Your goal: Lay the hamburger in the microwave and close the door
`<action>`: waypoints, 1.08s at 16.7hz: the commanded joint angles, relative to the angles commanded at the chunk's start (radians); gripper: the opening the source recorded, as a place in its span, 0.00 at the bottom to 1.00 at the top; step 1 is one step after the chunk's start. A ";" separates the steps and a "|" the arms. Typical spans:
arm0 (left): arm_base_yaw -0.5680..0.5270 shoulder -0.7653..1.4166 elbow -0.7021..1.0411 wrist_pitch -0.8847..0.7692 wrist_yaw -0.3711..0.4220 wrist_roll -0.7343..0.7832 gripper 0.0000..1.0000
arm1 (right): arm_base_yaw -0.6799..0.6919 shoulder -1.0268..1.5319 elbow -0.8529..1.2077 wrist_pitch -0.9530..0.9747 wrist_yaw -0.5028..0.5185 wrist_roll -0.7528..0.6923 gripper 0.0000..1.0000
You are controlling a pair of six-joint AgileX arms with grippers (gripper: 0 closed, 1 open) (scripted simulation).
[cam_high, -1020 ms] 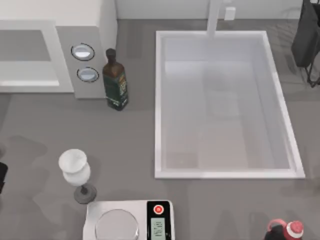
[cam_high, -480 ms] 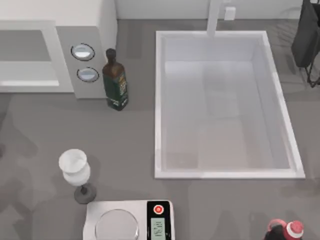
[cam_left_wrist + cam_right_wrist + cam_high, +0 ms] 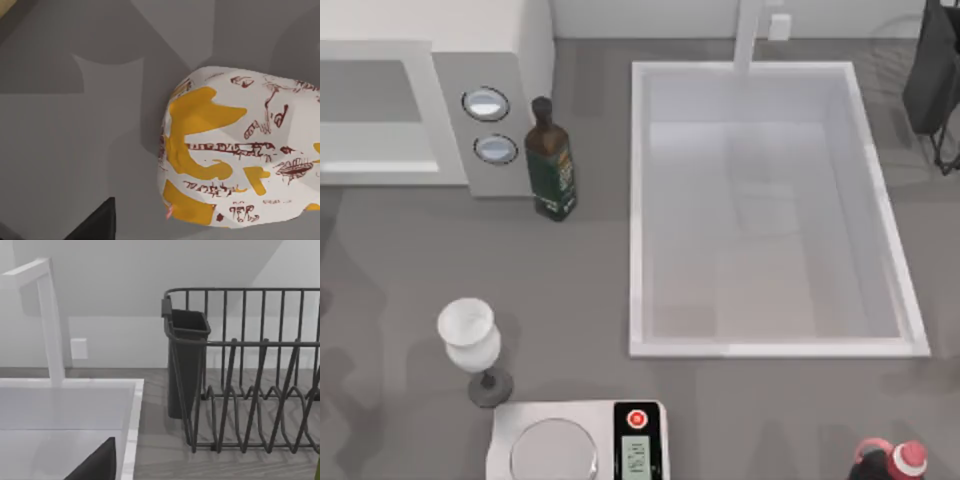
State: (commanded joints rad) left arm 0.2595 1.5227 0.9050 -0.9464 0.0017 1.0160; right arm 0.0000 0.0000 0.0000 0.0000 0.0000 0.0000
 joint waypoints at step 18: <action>0.007 0.190 -0.174 0.361 0.000 0.006 0.77 | 0.000 0.000 0.000 0.000 0.000 0.000 1.00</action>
State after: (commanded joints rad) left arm 0.2663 1.7123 0.7306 -0.5849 0.0020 1.0222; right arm 0.0000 0.0000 0.0000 0.0000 0.0000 0.0000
